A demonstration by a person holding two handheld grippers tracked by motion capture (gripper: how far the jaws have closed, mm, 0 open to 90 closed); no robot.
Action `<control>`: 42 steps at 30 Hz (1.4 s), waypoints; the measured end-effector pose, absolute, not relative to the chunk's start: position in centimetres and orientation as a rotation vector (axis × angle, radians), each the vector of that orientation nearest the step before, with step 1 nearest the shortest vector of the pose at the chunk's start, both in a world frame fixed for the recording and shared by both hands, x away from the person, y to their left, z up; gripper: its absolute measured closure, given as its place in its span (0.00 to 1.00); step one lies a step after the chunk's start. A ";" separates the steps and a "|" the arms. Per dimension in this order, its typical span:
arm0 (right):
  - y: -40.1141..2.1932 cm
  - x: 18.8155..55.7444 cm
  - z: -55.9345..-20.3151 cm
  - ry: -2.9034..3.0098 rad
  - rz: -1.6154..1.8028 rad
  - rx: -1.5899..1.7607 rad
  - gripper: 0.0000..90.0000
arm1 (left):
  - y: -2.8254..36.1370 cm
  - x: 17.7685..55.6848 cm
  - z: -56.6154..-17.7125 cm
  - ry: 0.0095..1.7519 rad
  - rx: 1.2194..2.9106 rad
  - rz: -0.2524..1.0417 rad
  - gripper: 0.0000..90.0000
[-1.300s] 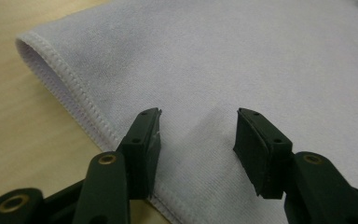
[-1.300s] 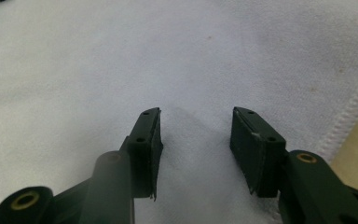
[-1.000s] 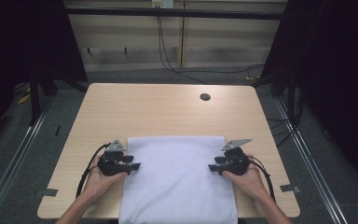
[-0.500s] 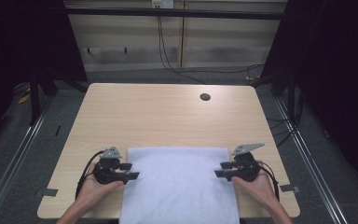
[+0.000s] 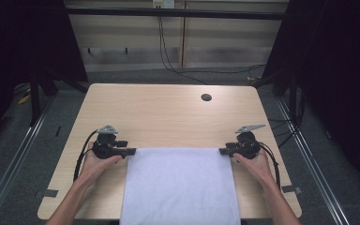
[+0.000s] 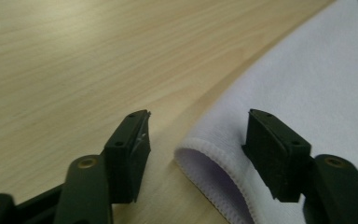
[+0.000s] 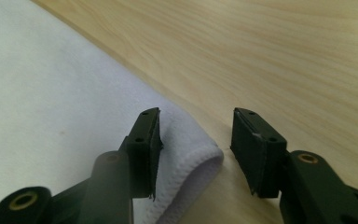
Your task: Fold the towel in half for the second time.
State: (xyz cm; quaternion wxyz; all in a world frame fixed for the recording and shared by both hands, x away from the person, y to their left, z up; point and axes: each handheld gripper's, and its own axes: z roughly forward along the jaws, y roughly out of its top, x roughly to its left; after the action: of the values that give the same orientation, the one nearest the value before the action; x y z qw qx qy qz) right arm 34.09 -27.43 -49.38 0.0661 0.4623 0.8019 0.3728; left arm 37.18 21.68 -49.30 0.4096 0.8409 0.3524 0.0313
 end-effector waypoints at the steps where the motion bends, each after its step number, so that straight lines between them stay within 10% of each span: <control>1: -27.5 34.1 -49.4 2.423 1.131 1.392 0.61 | 21.5 37.1 -49.3 0.877 2.128 0.078 0.44; 14: -27.7 33.7 -49.8 2.506 1.154 1.396 0.95 | 21.5 36.7 -49.9 0.829 2.162 0.064 0.93; 31: -28.6 38.7 -39.4 2.201 1.361 1.285 0.96 | 22.5 41.7 -38.9 0.841 1.889 0.288 0.96; 42: -28.9 39.7 -37.2 2.144 1.422 1.237 0.97 | 22.3 42.4 -39.0 0.824 1.877 0.316 0.96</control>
State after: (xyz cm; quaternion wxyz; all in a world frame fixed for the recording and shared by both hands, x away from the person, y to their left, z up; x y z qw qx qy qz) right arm 39.70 -28.86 -37.25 0.1432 0.4289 0.7433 0.4930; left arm 42.42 22.35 -39.02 0.5087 0.7792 0.3420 0.1310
